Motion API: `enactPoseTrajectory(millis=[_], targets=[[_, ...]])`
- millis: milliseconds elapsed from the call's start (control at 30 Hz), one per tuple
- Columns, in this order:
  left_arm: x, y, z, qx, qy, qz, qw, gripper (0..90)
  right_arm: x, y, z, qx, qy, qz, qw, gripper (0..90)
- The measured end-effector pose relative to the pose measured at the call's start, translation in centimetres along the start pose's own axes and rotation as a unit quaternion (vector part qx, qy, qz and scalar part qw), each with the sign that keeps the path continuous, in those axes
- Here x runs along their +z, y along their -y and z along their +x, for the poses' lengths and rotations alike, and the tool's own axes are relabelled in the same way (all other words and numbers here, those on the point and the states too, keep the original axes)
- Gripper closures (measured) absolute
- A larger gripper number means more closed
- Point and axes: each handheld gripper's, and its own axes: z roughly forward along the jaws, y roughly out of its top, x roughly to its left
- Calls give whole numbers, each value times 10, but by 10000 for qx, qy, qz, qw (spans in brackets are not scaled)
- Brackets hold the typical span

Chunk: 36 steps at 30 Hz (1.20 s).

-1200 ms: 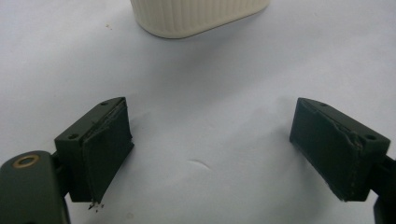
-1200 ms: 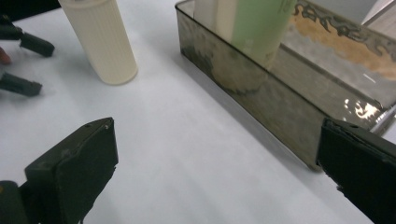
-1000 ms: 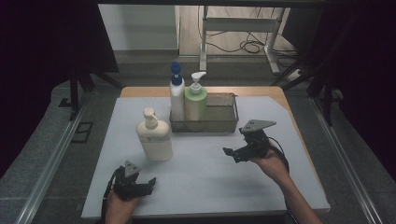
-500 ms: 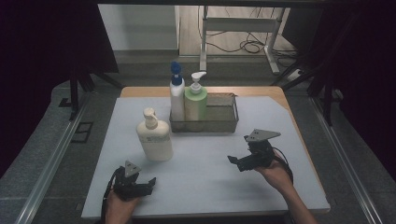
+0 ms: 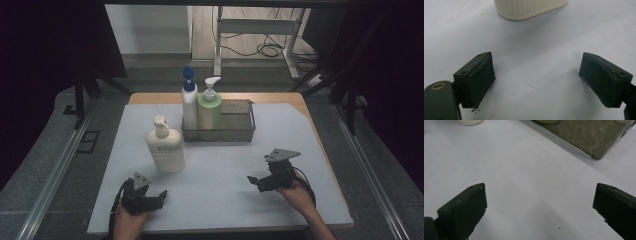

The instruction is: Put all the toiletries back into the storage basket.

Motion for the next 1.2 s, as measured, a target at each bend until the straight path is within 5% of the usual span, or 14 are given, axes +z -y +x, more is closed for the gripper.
enactPoseTrajectory(millis=[533, 800, 1000, 1200], targets=[[0, -1, 0, -25, 6, 32, 10000, 125, 21, 33, -5, -1, 39, 300, 9995, 0], [-3, -4, 1, -16, -78, 10, 10000, 139, 24, 35, -5, 0, 3, 438, 9990, 0], [-10, -7, 7, -205, -18, -139, 9997, 143, 24, 35, -5, -4, 8, 432, 9991, 0], [-13, -12, 13, -277, -31, -236, 9993, 273, 24, 35, -5, 0, 11, 432, 9991, 0]])
